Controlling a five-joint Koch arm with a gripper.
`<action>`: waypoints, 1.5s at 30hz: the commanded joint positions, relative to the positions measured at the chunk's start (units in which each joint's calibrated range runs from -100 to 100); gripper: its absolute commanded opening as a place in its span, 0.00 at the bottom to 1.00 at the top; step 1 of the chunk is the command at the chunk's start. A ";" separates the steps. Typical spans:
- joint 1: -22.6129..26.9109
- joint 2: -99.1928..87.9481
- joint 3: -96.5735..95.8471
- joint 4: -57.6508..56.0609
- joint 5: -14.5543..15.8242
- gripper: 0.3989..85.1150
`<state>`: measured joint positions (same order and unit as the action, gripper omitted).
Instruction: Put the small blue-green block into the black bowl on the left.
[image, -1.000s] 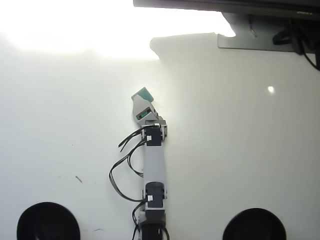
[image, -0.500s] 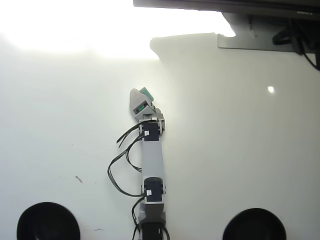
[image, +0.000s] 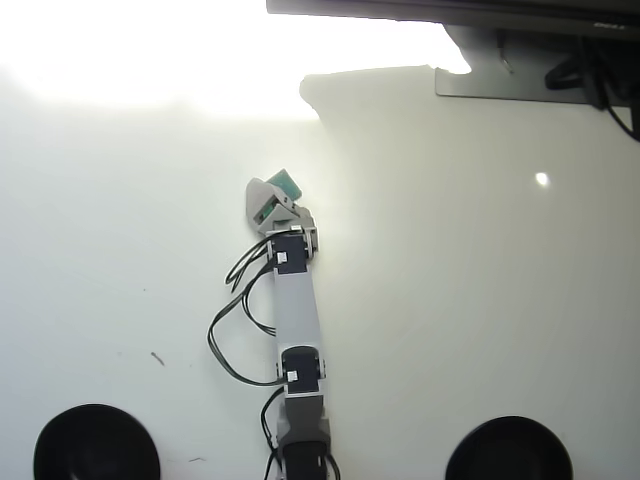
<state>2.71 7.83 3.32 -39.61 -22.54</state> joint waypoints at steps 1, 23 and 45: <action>0.15 0.05 4.99 -1.69 -0.54 0.46; -0.44 -32.31 -18.85 -0.80 0.10 0.09; 1.51 -44.63 -23.29 -5.02 -4.00 0.59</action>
<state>5.59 -37.63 -24.75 -46.03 -25.23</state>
